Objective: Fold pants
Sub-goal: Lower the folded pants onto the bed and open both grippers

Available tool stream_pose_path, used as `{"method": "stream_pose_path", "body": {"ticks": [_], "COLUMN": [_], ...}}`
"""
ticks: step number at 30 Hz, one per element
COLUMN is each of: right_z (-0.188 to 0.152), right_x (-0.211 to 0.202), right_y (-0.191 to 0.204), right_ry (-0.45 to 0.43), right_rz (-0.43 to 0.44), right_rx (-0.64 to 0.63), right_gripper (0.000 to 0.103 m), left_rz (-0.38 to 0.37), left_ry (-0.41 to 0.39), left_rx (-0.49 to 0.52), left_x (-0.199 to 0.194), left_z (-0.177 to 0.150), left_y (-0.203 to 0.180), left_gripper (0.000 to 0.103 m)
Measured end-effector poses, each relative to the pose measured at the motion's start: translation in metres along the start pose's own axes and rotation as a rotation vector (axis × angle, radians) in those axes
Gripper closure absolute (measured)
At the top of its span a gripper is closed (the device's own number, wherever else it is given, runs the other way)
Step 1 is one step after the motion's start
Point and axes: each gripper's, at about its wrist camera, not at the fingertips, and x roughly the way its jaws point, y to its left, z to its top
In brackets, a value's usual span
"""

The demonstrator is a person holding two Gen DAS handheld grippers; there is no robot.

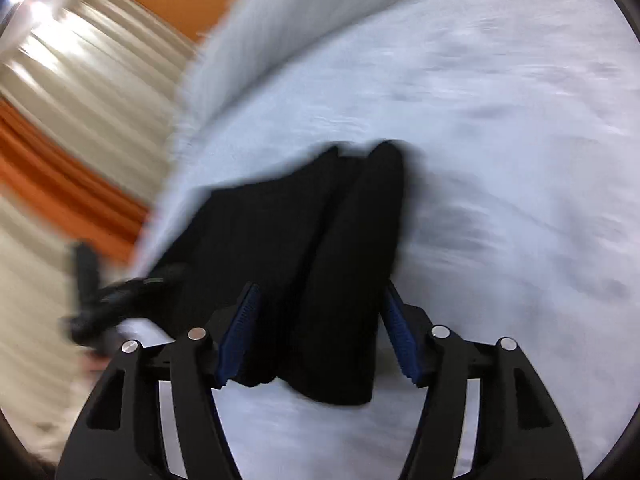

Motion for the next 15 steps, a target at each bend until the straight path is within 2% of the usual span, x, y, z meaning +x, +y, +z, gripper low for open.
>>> {"method": "stream_pose_path", "body": {"ticks": [1,2,3,4,6,7,8,10,12,13,15], "right_z": [0.001,0.003,0.009,0.013,0.019,0.022,0.023,0.022,0.019,0.022,0.03], "right_x": [-0.014,-0.018,-0.023,-0.021,0.0,0.015,0.031,0.064,0.069,0.062,0.041], "right_y": [-0.002,0.0,0.009,0.018,0.035,0.043,0.047,0.047,0.052,0.06,0.075], "right_ry": [-0.047,-0.05,-0.051,-0.043,0.014,0.032,0.056,0.101,0.08,0.072,0.023], "right_rz": [0.039,0.074,0.133,0.148,0.139,0.127,0.116,0.073,0.042,0.069,0.132], "right_rx": [0.022,0.027,0.025,0.009,-0.037,-0.045,-0.044,-0.016,-0.026,-0.037,-0.065], "right_gripper": [0.042,0.042,0.042,0.042,0.042,0.042,0.042,0.045,0.077,0.087,0.09], "left_rz": [0.003,0.004,0.016,0.039,0.11,0.141,0.179,0.245,0.264,0.262,0.247], "left_ry": [-0.011,-0.063,-0.099,-0.126,-0.202,-0.241,-0.276,-0.33,-0.342,-0.342,-0.343], "left_rx": [-0.015,-0.055,-0.069,-0.062,0.01,0.049,0.092,0.179,0.237,0.251,0.266], "left_x": [0.0,-0.01,-0.018,-0.027,-0.051,-0.06,-0.069,-0.085,-0.093,-0.096,-0.098], "left_z": [-0.004,-0.009,-0.01,-0.011,-0.01,-0.01,-0.013,-0.023,-0.03,-0.035,-0.04], "left_y": [0.006,0.012,0.012,0.009,-0.009,-0.018,-0.028,-0.049,-0.062,-0.066,-0.07], "left_gripper": [0.048,0.048,0.047,0.047,0.044,0.036,0.032,0.031,0.025,0.024,0.024]}}
